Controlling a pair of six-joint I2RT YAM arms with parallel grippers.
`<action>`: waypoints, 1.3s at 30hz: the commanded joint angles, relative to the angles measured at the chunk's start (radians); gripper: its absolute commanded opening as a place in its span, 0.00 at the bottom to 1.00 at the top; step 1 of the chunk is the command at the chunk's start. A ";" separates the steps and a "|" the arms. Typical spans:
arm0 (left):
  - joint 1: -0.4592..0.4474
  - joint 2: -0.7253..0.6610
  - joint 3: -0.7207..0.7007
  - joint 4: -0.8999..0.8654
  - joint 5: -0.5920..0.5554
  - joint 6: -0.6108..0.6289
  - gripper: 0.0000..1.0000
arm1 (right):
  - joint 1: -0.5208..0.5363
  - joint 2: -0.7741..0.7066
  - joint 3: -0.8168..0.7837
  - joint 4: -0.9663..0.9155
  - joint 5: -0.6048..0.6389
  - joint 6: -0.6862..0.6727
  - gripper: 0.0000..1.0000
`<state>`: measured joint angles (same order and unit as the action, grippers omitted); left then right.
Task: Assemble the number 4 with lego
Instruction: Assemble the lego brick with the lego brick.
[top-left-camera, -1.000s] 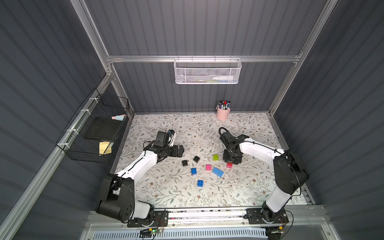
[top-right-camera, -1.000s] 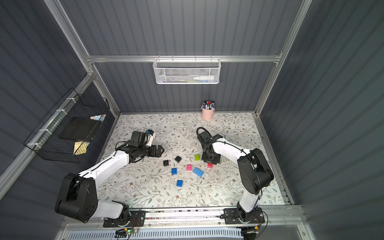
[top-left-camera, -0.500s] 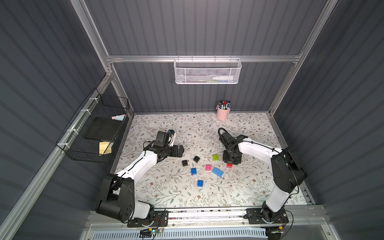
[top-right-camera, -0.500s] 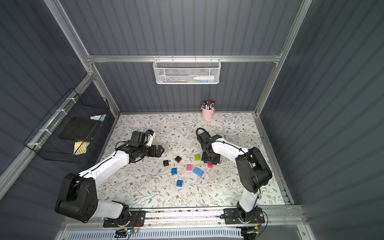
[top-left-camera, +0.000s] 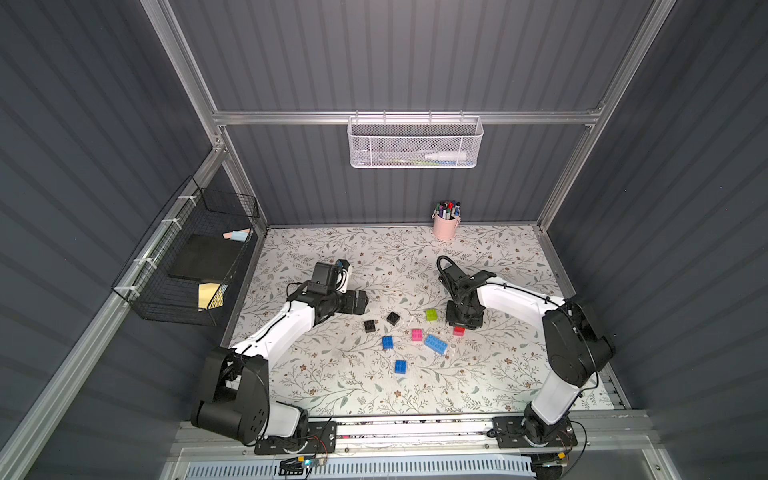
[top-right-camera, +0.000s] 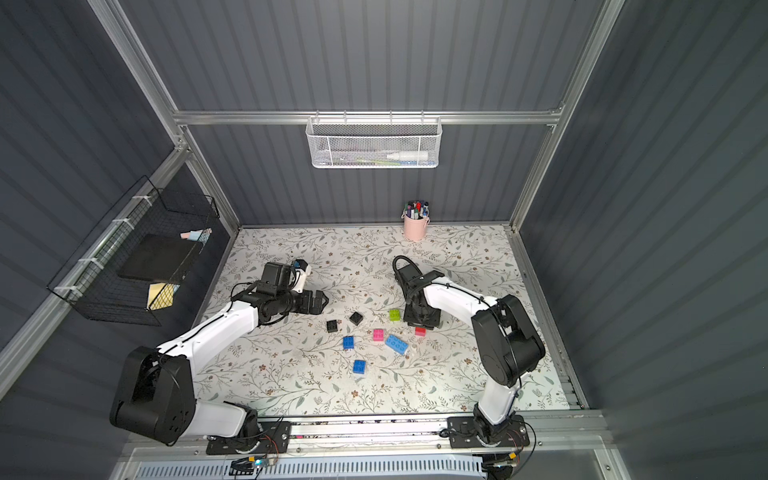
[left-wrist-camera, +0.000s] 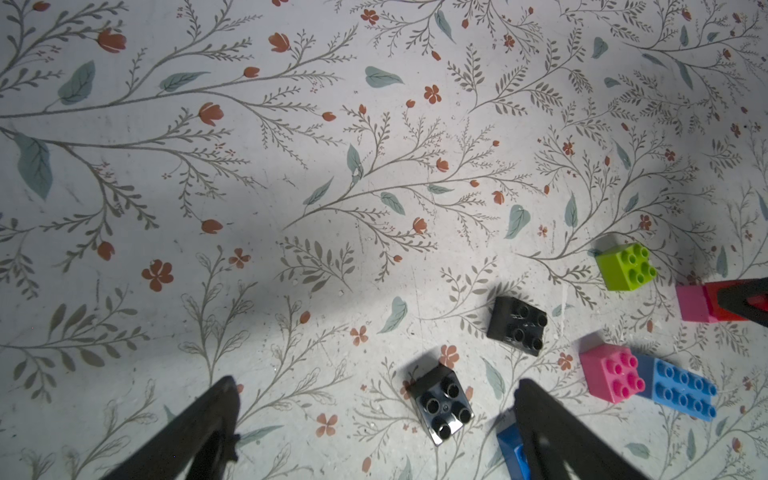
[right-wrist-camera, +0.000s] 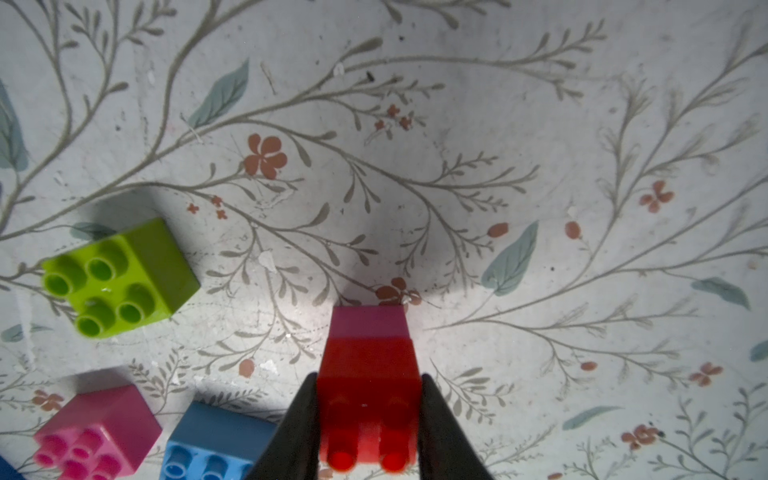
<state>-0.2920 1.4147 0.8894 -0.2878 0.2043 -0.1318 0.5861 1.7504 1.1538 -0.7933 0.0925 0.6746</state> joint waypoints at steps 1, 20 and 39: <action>-0.001 -0.006 0.010 0.003 0.012 -0.007 0.99 | 0.003 0.046 -0.068 0.018 -0.052 0.046 0.16; -0.001 -0.002 0.010 0.004 0.013 -0.009 1.00 | 0.004 0.046 -0.088 0.009 -0.018 0.050 0.09; -0.001 -0.010 0.003 0.007 0.004 -0.008 1.00 | 0.017 0.019 -0.181 0.105 -0.083 0.011 0.10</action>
<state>-0.2920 1.4147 0.8894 -0.2878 0.2039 -0.1322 0.5846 1.6939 1.0706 -0.6971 0.0921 0.6830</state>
